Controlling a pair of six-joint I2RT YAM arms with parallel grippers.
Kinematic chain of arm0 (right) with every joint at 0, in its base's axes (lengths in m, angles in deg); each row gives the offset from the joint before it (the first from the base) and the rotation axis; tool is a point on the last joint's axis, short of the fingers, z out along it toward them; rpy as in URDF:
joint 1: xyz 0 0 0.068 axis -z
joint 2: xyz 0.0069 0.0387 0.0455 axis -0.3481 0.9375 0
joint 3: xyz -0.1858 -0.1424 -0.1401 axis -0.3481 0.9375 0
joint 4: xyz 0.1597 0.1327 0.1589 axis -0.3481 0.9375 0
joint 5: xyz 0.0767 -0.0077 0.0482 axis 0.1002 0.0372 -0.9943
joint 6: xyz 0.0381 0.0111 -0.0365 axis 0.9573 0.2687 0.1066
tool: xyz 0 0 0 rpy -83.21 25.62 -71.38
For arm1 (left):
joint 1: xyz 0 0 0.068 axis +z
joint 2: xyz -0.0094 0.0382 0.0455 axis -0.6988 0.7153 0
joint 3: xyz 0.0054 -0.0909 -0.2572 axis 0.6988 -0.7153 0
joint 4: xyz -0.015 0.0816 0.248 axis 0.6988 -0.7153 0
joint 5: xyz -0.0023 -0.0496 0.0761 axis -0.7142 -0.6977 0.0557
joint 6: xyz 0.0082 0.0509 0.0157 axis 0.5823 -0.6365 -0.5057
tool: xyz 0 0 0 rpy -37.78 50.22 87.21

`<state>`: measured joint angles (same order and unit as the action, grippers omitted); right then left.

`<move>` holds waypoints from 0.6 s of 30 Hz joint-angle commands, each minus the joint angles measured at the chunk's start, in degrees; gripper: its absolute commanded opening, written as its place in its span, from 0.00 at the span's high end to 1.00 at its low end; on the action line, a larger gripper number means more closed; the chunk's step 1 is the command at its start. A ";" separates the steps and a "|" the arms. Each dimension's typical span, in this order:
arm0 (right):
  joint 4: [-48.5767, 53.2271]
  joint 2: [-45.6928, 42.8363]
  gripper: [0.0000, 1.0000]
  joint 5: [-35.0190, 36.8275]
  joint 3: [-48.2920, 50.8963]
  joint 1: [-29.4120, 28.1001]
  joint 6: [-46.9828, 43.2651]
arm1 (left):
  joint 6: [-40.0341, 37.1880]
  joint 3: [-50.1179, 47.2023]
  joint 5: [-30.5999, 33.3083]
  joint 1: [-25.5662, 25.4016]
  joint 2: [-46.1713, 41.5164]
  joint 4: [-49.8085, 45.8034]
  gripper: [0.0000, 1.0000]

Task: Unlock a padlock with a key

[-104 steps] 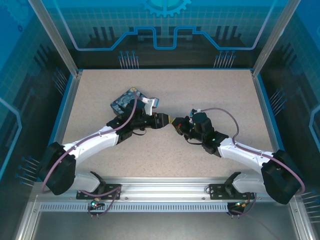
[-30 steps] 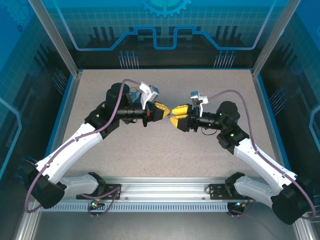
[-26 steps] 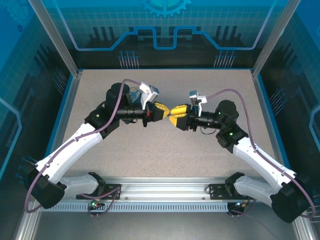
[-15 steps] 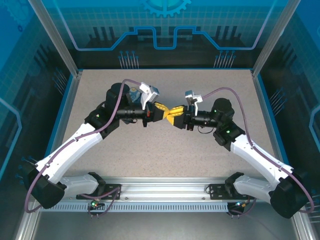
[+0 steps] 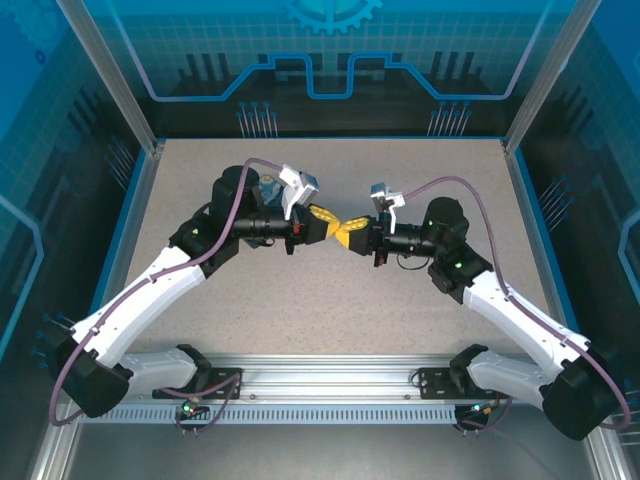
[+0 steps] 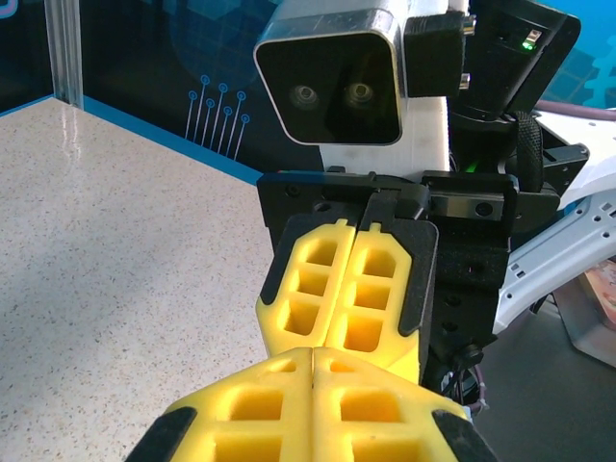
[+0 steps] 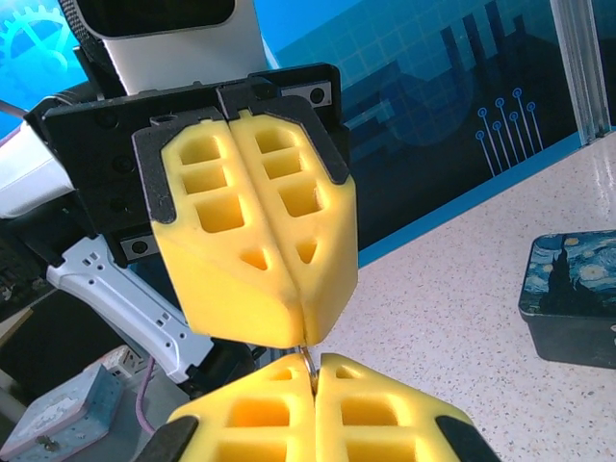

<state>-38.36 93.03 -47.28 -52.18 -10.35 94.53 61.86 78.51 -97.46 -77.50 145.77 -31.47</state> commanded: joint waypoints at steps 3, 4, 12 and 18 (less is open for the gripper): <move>0.46 -1.59 1.00 -0.78 -0.04 -0.48 -1.06 | -0.96 1.95 -0.57 0.18 -0.44 -0.49 1.00; 0.50 -1.72 1.00 -0.81 -0.04 -0.48 -1.12 | -1.01 1.95 -0.52 0.19 -0.44 -0.48 1.00; 8.32 -3.43 1.00 3.67 -0.47 -0.32 -4.42 | 1.07 2.21 3.75 0.92 -1.13 0.56 0.61; 17.72 -4.87 1.00 10.22 -0.91 0.04 -7.85 | 8.93 1.31 9.96 8.88 -0.92 2.45 0.35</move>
<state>-27.33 89.31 -41.51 -52.18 -10.35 89.63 66.32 78.77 -92.41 -72.19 145.75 -30.79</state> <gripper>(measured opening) 0.050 0.620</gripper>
